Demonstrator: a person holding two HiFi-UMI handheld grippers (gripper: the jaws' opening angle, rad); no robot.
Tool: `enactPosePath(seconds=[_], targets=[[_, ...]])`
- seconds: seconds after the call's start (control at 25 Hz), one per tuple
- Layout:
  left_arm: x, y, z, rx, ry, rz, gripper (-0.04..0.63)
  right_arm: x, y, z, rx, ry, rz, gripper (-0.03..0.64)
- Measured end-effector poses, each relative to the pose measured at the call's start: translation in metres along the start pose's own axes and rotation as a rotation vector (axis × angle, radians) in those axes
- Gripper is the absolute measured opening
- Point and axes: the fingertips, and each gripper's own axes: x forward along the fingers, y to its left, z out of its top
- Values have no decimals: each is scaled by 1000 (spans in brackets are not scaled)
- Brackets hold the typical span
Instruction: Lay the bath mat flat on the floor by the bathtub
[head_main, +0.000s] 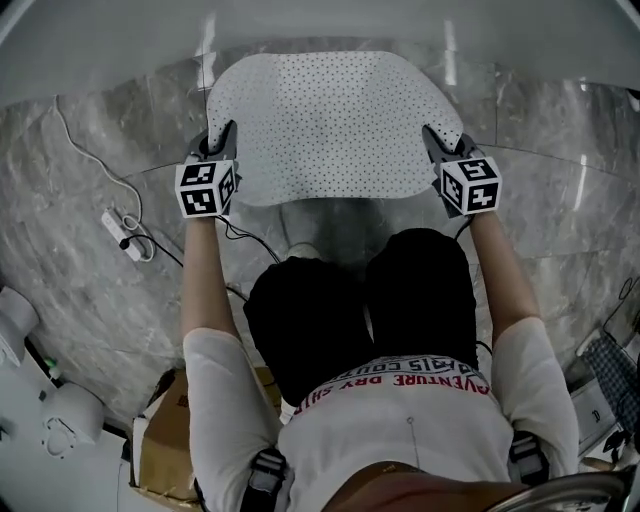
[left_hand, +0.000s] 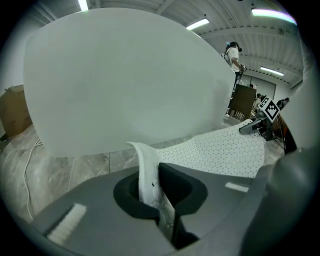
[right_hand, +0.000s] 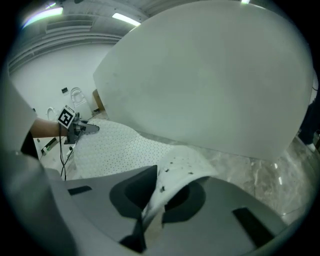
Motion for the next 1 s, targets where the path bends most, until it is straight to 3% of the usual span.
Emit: enactPosePath(seconds=[0.32,0.44,0.64,0.88,1.0], targets=[[30,20,-54,-23,79,85,25,28,-24,-70,68,166,-1,21],[41,35,-68,-52,97,143,26,42,-40,-93,138,218,-51,21],[49,57,-94,-19,167,205,31,52,-64,-124,285,265,-116,21],[56,73,-113,-267,210,219,56,60,-74,-146,287,330,-164,26],[58,77,-123,-343,199,210,247,62,-70,-151,278,360,-153,204]])
